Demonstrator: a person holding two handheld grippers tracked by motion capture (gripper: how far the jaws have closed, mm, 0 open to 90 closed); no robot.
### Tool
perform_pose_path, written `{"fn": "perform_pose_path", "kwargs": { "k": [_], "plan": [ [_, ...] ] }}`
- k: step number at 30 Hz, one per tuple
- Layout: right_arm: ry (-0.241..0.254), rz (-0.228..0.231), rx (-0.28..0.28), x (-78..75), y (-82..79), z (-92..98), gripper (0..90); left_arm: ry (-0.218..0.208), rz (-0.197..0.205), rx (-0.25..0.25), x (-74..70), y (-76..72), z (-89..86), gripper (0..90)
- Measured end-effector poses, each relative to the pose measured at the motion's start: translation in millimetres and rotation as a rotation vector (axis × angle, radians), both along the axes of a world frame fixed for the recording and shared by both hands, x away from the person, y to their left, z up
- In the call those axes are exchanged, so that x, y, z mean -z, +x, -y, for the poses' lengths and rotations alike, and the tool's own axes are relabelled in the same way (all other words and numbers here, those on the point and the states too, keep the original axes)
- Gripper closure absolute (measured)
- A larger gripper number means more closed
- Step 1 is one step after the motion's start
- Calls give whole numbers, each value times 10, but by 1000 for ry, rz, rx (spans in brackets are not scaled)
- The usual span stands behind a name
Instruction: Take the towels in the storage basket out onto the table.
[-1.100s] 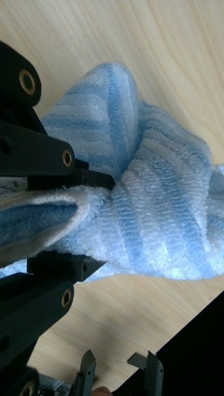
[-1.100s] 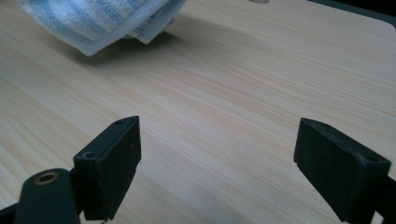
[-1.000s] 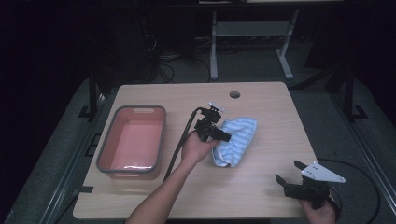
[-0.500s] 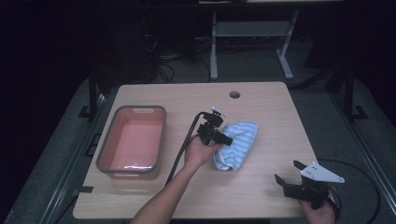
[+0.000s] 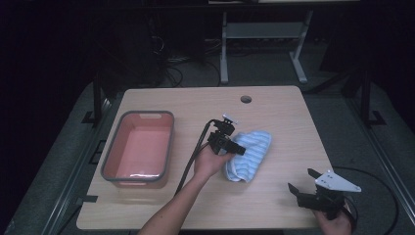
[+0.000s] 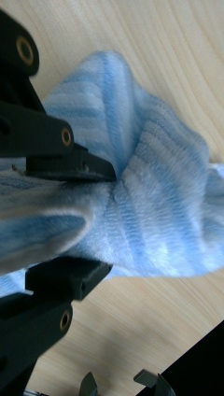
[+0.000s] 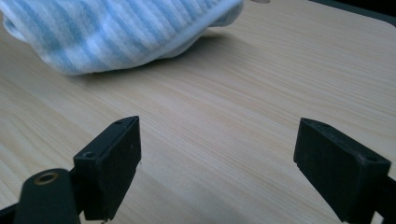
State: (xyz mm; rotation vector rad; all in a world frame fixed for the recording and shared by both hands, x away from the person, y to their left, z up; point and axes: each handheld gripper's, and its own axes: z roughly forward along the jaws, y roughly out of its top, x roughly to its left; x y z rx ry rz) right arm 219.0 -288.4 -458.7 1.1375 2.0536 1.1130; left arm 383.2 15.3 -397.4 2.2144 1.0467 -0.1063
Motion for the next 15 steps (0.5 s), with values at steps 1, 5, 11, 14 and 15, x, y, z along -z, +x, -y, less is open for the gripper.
{"fn": "perform_pose_path", "kwargs": {
  "k": [1,5,11,14,15],
  "plan": [
    [0,-1,-1,1,2,-1,145,-5,2,4,-11,-2,-7,521],
    [-1,0,0,-2,2,0,145,-16,18,-1,-61,-28,-27,503],
    [0,-2,-2,0,5,-12,145,-27,41,1,-139,-83,-76,486],
    [-4,0,-2,6,9,-8,145,-33,45,6,-170,-115,-108,467],
    [-5,0,-2,7,10,-6,145,-42,51,16,-187,-136,-132,459]
  ]
}}
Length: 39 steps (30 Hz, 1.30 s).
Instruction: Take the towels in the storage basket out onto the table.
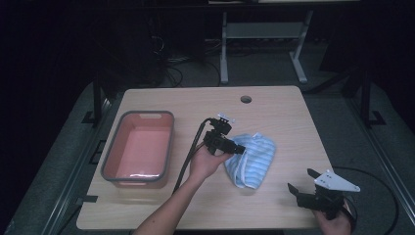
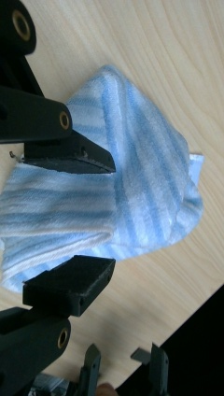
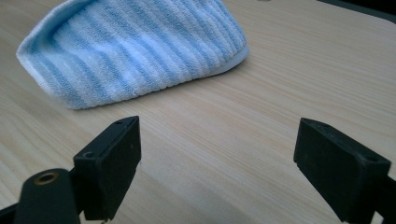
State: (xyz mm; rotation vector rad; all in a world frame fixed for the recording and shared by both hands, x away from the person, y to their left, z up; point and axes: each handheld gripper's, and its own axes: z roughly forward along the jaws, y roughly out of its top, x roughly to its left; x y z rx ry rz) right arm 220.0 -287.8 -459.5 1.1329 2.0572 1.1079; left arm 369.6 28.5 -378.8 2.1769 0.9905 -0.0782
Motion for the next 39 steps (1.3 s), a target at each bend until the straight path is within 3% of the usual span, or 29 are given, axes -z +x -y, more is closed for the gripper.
{"fn": "perform_pose_path", "kwargs": {
  "k": [4,16,28,39],
  "plan": [
    [1,-2,1,0,-1,-6,145,0,9,9,-8,-33,-31,438],
    [-4,-6,3,5,5,-5,145,-75,1,-19,17,-114,-258,351],
    [-8,-9,4,14,13,-2,145,-86,29,-15,54,-261,-412,287],
    [-6,-13,9,17,8,-3,145,-103,23,-15,103,-349,-485,242]
  ]
}}
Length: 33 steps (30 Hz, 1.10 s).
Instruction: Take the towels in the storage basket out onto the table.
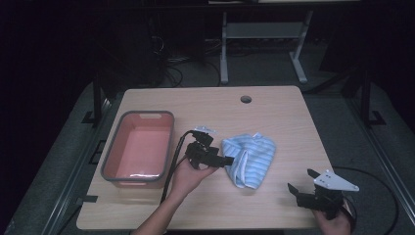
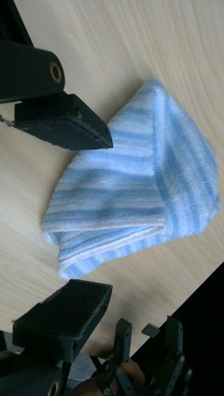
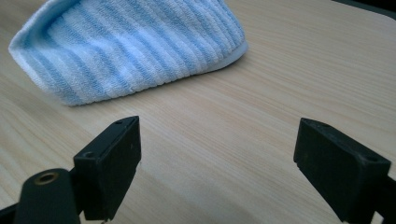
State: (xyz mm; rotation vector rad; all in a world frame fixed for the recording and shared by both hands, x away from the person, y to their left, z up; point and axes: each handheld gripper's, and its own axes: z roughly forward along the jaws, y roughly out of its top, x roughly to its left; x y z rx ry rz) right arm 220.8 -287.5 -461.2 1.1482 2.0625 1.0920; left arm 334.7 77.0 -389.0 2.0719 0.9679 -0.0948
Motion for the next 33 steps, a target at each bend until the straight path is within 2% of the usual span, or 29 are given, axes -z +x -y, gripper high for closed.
{"fn": "perform_pose_path", "kwargs": {
  "k": [17,20,25,28,33],
  "plan": [
    [1,-4,9,11,1,10,145,-38,7,3,59,-180,-126,243],
    [-3,-5,9,14,3,16,145,-26,9,8,91,-214,-143,243],
    [-2,-6,11,17,2,10,145,-44,3,6,143,-267,-174,243],
    [-5,-6,11,17,2,9,145,-35,9,13,161,-308,-189,243],
    [-8,-3,13,15,-9,17,145,-62,5,18,180,-395,-208,243]
  ]
}}
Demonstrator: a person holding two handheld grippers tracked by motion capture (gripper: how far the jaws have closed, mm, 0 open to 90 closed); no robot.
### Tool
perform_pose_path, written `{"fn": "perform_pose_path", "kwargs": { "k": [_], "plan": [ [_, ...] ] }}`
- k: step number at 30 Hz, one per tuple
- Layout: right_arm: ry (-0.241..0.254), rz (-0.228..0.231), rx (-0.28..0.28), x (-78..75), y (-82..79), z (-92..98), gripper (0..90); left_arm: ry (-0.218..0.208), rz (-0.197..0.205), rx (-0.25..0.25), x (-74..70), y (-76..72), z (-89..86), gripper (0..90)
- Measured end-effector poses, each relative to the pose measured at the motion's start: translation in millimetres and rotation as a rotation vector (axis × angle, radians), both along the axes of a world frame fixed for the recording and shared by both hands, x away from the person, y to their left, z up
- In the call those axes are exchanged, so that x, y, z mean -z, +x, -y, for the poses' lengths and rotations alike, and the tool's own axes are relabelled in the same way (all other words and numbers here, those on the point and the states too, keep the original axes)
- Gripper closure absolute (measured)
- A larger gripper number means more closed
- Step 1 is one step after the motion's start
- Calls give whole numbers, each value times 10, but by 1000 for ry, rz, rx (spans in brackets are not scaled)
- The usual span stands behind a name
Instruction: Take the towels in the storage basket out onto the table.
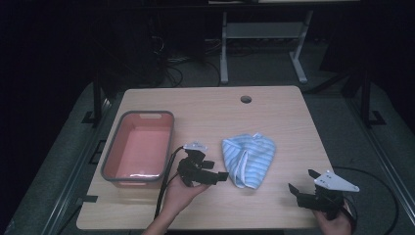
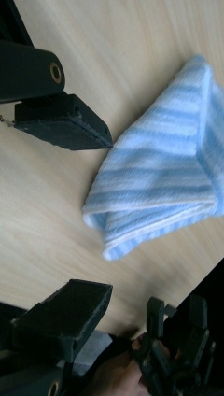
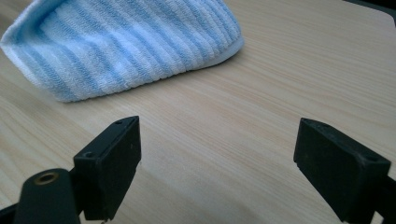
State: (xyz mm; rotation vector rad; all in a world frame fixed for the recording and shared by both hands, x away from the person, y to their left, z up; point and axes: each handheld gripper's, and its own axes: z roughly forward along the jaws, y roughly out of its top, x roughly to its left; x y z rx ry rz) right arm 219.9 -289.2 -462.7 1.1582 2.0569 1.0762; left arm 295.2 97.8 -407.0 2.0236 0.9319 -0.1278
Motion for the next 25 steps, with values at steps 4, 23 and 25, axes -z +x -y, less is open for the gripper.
{"fn": "perform_pose_path", "kwargs": {
  "k": [4,23,25],
  "plan": [
    [0,2,4,-2,-14,-3,145,0,1,6,21,-52,-25,243],
    [-5,4,-3,-10,-16,-30,144,30,23,26,238,-377,-183,243],
    [-5,6,-10,-4,-11,-39,145,8,33,12,258,-380,-209,242]
  ]
}}
